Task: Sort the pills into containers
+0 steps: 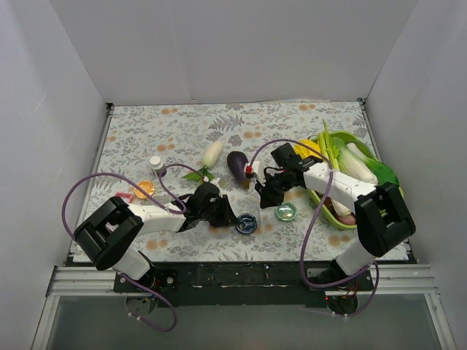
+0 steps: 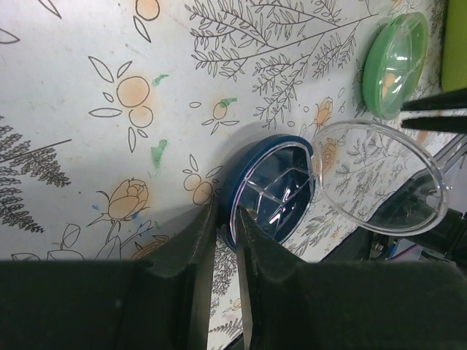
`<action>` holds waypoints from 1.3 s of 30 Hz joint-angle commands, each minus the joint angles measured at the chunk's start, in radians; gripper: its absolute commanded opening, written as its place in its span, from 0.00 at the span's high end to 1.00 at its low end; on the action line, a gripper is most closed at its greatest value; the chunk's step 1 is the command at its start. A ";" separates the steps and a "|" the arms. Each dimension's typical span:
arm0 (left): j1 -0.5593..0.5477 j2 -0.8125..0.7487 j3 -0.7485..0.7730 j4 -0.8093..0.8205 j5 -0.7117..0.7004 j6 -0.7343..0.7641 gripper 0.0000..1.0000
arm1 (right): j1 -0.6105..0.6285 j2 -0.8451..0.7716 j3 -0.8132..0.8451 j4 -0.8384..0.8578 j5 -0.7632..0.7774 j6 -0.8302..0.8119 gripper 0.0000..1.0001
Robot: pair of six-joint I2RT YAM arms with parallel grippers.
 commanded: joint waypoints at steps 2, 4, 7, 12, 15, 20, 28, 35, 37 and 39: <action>0.003 -0.003 0.037 -0.030 -0.007 0.007 0.84 | -0.007 -0.071 0.029 -0.074 -0.126 -0.064 0.87; 0.003 0.002 0.043 -0.037 -0.007 0.008 0.84 | 0.004 -0.066 0.034 -0.090 -0.161 -0.073 0.87; 0.003 0.005 0.054 -0.044 -0.004 0.007 0.85 | 0.033 -0.052 0.039 -0.110 -0.175 -0.089 0.87; 0.003 0.004 0.054 -0.046 -0.004 0.000 0.86 | 0.044 -0.046 0.042 -0.116 -0.193 -0.095 0.87; 0.003 0.007 0.057 -0.043 0.001 -0.001 0.87 | 0.047 -0.040 0.049 -0.110 -0.209 -0.081 0.88; 0.003 -0.001 0.063 -0.041 0.004 -0.004 0.89 | 0.058 0.007 0.077 -0.110 -0.206 -0.051 0.89; 0.003 -0.016 0.068 -0.046 0.004 -0.004 0.89 | 0.068 0.047 0.077 -0.105 -0.164 -0.034 0.90; 0.003 -0.023 0.076 -0.043 0.005 -0.012 0.89 | 0.095 0.092 0.085 -0.091 -0.143 -0.012 0.90; 0.003 -0.027 0.074 -0.044 0.005 -0.015 0.89 | 0.102 0.113 0.092 -0.090 -0.137 -0.003 0.90; 0.003 -0.038 0.069 -0.046 0.002 -0.016 0.88 | 0.108 0.129 0.101 -0.088 -0.134 0.000 0.90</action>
